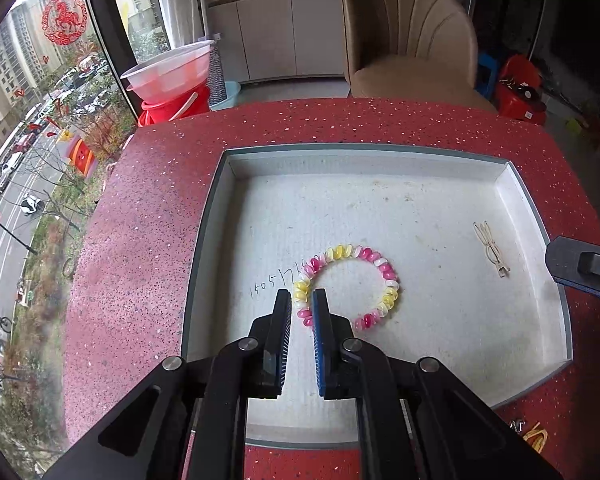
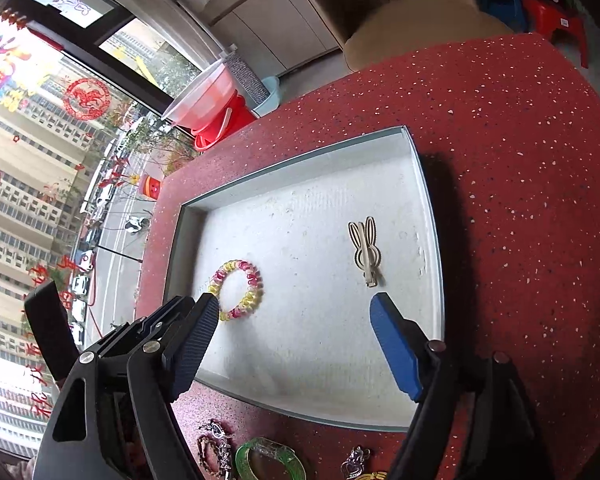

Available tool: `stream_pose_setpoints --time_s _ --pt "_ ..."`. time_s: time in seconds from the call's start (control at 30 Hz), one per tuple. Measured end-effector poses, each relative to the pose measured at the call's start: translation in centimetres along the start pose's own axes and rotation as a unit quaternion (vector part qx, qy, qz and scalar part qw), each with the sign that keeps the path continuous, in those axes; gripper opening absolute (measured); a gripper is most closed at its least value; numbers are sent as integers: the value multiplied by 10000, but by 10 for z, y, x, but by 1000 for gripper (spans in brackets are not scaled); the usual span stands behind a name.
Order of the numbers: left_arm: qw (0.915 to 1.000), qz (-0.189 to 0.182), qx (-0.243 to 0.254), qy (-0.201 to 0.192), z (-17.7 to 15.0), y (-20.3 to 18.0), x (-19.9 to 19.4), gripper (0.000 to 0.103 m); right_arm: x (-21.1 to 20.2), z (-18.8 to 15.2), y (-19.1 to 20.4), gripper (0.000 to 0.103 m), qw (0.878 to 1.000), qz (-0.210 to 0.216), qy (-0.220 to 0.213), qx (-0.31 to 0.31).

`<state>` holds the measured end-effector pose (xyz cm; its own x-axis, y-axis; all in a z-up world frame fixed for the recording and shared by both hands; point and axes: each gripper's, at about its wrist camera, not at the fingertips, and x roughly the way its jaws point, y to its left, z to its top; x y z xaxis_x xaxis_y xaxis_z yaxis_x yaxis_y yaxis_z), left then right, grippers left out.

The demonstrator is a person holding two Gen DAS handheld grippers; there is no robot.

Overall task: Organize jewelry
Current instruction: 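Open the right tool releasing the bunny clip while the left tool releases the beaded bracelet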

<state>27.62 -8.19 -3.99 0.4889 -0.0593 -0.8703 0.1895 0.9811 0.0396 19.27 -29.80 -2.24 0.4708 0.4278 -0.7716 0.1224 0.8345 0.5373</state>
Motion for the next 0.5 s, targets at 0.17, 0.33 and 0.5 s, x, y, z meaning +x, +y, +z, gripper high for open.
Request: stream_pose_setpoints --time_s 0.17,0.33,0.5 --pt "10000 -45 2 -73 -14 5 -23 70 -26 -21 8 86 9998 144 -148 20" --pt "9998 47 -123 -148 -32 17 -49 103 -52 -45 17 95 9991 294 -304 70" --pt "9998 136 -137 -74 -60 24 -66 103 -74 -68 26 103 9981 400 -462 -36"
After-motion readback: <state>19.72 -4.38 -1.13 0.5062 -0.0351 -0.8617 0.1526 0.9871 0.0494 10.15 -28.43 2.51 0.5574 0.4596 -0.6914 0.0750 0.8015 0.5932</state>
